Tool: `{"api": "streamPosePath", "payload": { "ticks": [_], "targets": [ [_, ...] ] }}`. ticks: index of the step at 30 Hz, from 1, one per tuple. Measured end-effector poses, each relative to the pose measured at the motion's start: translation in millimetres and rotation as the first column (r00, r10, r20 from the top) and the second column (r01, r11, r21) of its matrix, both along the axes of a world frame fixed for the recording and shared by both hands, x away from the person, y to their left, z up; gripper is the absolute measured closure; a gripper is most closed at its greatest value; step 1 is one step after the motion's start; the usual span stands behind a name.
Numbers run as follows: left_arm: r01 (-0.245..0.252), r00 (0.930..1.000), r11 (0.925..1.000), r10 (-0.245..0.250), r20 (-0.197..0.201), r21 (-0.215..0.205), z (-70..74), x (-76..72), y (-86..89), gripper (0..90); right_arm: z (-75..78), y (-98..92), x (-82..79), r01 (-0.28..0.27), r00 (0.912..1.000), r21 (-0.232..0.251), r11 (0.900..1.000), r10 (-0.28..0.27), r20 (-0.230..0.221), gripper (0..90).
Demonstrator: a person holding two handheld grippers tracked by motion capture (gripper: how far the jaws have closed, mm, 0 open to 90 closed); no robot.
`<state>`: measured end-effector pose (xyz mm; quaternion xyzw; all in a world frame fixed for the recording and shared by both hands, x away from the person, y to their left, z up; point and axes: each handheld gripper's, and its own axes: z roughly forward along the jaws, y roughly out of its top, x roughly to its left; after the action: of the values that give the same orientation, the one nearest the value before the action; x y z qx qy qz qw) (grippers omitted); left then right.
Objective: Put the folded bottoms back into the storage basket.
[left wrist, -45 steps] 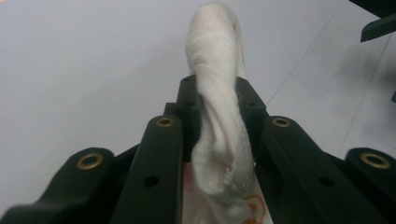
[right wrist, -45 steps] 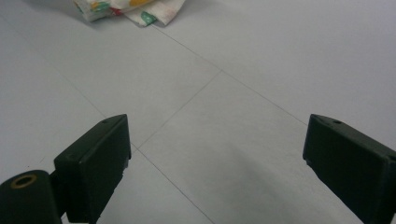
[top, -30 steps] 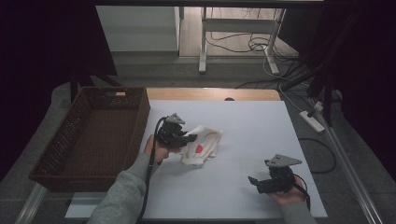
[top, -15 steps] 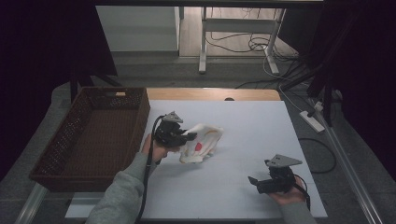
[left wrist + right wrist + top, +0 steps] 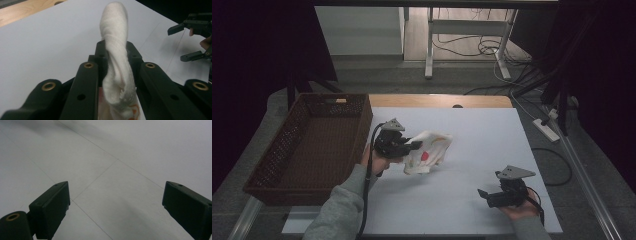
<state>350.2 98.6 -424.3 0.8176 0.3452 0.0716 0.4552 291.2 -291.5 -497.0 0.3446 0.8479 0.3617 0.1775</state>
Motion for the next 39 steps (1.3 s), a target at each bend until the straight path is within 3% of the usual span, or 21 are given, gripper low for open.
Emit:
{"api": "streamPosePath", "payload": {
  "ticks": [21, 39],
  "targets": [
    [0.001, 0.9997, 0.9996, -0.001, 0.026, -0.027, 16.9, -12.5, 12.8, 76.0, -0.1, 0.1, -0.1, 0.001, 1.0000, -0.002, 1.000, -0.001, 0.002, 8.0],
    [-0.035, 0.9984, 0.9982, 0.037, 0.043, -0.048, 29.3, -20.2, 32.3, 76.0, 0.1, 0.1, -0.3, 0.001, 1.0000, 0.000, 1.000, -0.001, 0.008, 8.0]
  ]
}}
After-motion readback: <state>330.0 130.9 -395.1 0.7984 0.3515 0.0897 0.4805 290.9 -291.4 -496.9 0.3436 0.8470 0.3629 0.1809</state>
